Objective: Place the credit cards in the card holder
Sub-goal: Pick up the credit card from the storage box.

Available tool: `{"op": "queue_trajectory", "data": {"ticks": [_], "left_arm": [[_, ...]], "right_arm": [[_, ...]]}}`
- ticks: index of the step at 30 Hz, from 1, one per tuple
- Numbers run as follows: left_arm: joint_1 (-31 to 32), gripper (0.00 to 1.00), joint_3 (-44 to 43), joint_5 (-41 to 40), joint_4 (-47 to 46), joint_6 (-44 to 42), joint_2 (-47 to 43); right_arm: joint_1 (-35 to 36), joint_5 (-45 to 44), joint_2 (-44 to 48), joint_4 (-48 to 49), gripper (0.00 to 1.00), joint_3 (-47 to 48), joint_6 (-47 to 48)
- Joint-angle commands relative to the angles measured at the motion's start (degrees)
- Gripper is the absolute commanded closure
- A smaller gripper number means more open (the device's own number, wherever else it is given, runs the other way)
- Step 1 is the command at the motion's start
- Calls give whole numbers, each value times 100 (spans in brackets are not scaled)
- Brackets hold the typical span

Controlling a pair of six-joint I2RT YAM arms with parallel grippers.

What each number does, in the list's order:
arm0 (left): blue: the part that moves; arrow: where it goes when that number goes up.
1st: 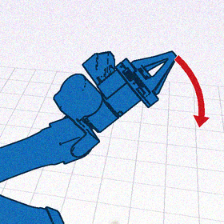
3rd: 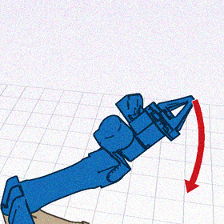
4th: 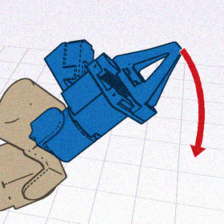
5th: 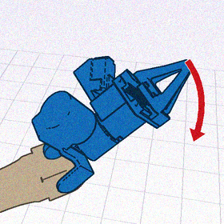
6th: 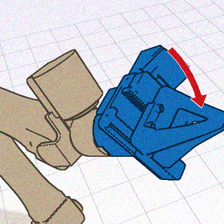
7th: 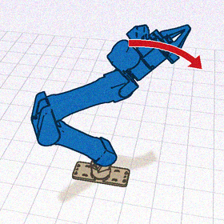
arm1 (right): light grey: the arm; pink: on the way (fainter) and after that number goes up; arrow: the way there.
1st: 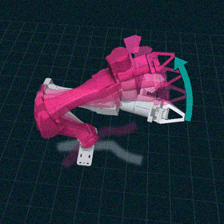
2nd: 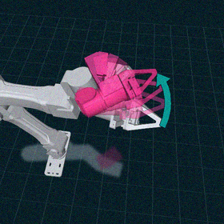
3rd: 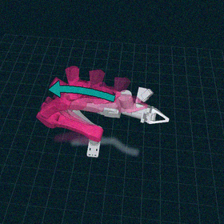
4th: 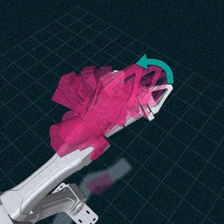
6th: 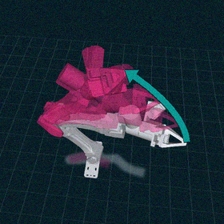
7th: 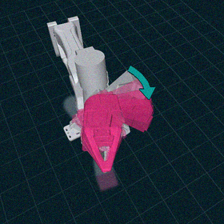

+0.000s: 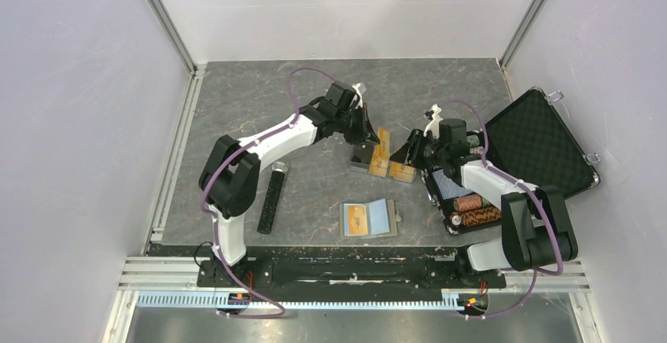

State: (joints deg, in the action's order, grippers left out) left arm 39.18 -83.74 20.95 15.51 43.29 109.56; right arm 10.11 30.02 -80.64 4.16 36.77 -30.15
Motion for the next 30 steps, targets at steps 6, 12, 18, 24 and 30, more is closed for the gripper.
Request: {"op": "queue_trajectory", "data": {"ticks": [6,12,18,24,30], "left_arm": [[250,98,-1064,-529,1292,-1072,738],[466,98,-1355,-975,1763,-1442,902],[513,98,-1391,-917,1769,-1533,855],[584,98,-1540,-1018,2110,-1869,756],[729,98,-1674,-938,2474,-2251,871]], "right_arm": [[-18,-206,-30,-222,40,400,365],[-17,-396,30,-348,26,416,465],[-17,-453,-24,-400,26,491,556],[-18,-504,39,-565,44,436,550],[-15,-470,93,-541,44,383,531]]}}
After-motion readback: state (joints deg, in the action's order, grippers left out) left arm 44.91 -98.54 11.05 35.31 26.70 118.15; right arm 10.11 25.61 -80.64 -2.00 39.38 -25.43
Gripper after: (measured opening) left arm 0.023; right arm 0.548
